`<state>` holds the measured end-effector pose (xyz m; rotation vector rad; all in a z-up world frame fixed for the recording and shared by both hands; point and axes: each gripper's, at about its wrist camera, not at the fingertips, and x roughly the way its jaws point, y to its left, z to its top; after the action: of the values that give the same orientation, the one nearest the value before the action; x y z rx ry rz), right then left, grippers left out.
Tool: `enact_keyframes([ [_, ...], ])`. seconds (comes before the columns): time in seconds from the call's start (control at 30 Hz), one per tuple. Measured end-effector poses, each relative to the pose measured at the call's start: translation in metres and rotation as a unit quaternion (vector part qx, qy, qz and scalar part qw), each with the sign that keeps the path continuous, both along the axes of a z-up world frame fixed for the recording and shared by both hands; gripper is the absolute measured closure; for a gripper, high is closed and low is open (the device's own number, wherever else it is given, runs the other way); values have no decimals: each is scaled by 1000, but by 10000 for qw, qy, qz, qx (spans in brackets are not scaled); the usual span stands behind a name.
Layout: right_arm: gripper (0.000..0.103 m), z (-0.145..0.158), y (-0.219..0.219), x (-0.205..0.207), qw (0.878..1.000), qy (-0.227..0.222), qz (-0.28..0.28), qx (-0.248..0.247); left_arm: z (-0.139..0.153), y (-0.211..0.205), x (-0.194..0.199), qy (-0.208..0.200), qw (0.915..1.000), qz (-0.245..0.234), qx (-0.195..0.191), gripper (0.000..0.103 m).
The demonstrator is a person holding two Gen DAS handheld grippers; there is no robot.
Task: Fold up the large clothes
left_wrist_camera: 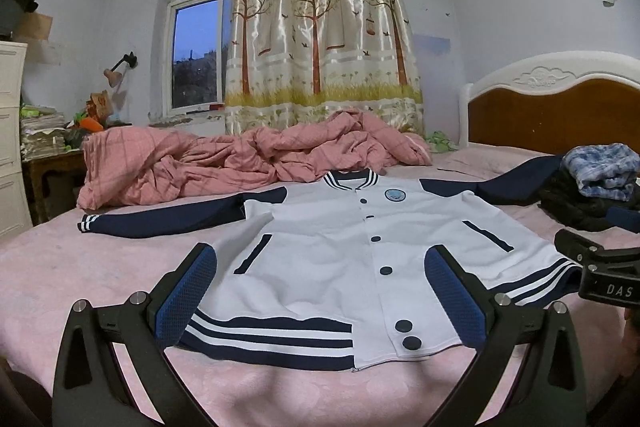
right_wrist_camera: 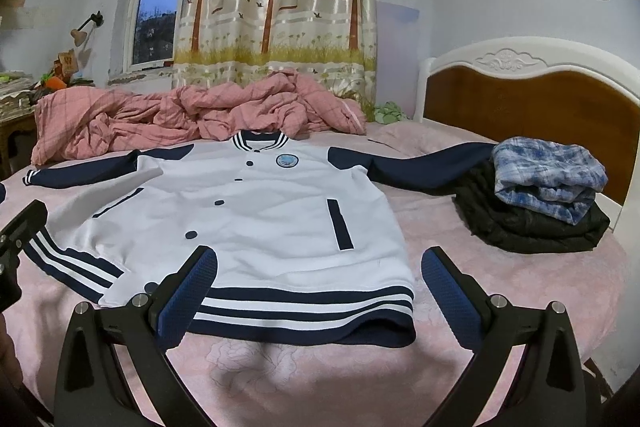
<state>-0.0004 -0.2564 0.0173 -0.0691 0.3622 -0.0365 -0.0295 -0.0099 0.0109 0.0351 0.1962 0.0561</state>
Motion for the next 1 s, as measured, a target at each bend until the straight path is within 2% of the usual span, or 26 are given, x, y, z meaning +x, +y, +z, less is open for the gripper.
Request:
enact_keyframes([
  [0.1,0,0,0,0,10000,69,31,16,0,2,0,12,10000,-7,-43,0],
  [0.23,0,0,4,3,9998,115,177,-8,-5,6,6,247,9984,-368,-353,0],
  [0.4,0,-4,10,5,9995,202,192,-146,-3,4,4,152,9993,-281,-182,0],
  [0.67,0,-5,8,4,9998,163,131,-51,-1,8,6,131,9994,-205,-259,0],
  [0.8,0,-3,2,3,9999,131,3,29,0,12,2,-107,9994,252,-232,0],
  [1.0,0,3,-2,-6,9997,-218,-72,23,5,15,0,-131,9995,35,-293,0],
])
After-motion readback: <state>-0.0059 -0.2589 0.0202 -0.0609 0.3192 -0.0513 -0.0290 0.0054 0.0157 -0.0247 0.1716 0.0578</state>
